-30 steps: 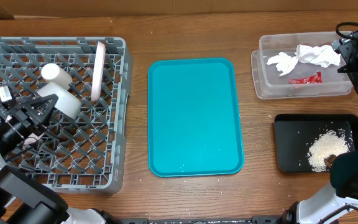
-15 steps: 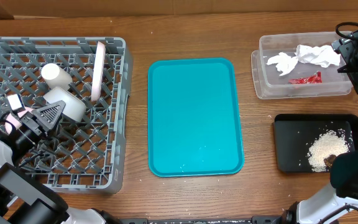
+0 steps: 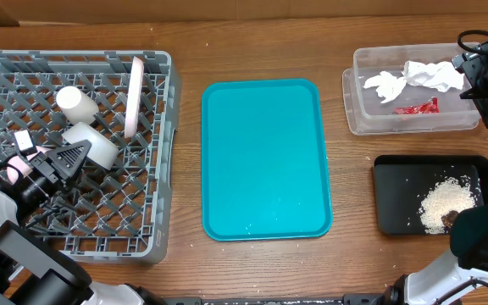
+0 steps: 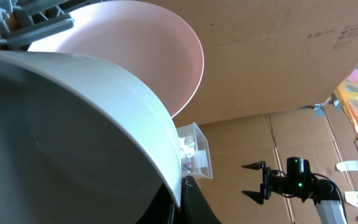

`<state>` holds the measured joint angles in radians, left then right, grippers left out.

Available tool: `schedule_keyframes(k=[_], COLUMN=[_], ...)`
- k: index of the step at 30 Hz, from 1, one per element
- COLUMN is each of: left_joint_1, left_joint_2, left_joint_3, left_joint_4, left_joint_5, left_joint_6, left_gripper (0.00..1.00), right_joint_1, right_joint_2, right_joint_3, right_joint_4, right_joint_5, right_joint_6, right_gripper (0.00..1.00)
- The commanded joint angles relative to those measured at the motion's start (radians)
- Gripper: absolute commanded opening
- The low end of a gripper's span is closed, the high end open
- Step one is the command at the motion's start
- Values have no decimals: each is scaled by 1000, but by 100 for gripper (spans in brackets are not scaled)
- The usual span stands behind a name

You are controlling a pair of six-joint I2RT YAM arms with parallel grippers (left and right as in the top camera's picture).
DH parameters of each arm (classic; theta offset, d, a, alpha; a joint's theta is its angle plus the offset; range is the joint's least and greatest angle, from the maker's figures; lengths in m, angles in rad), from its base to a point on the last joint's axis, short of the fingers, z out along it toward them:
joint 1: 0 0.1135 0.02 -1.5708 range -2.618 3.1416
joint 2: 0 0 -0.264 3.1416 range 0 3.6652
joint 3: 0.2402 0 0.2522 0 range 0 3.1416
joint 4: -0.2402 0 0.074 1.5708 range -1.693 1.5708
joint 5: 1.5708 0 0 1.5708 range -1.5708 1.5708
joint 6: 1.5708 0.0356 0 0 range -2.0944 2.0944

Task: Sort waste into correct bins and load items into the dishwasher
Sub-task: 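Lift the bowl with the left gripper and carry it to the rack, then lower the bowl into the front-left slots of the grey rack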

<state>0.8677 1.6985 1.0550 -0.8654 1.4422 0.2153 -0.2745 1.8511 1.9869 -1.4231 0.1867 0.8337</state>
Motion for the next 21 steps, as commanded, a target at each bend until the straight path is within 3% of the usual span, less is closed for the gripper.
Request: schedule_keyframes(k=[1, 10, 16, 18, 21], left_joint_1=[23, 76, 76, 76, 77], left_joint_2=[13, 13, 13, 13, 8], left_joint_3=[-7, -7, -4, 1, 29], left_joint_4=[11, 40, 41, 40, 34], left_joint_5=[-40, -153, -152, -152, -152], left_joint_6=[-11, -61, -142, -142, -196], left_gripper=[4, 7, 73, 85, 89], right_joint_1=[-2, -2, -2, -2, -2], right_joint_2=[-20, -20, -20, -20, -20], right_joint_3=[11, 11, 11, 11, 11], right_joint_4=[5, 5, 5, 5, 5], right_joint_5=[6, 6, 6, 6, 6], right_joint_6=[1, 1, 1, 1, 1], right_gripper=[100, 100, 100, 100, 100])
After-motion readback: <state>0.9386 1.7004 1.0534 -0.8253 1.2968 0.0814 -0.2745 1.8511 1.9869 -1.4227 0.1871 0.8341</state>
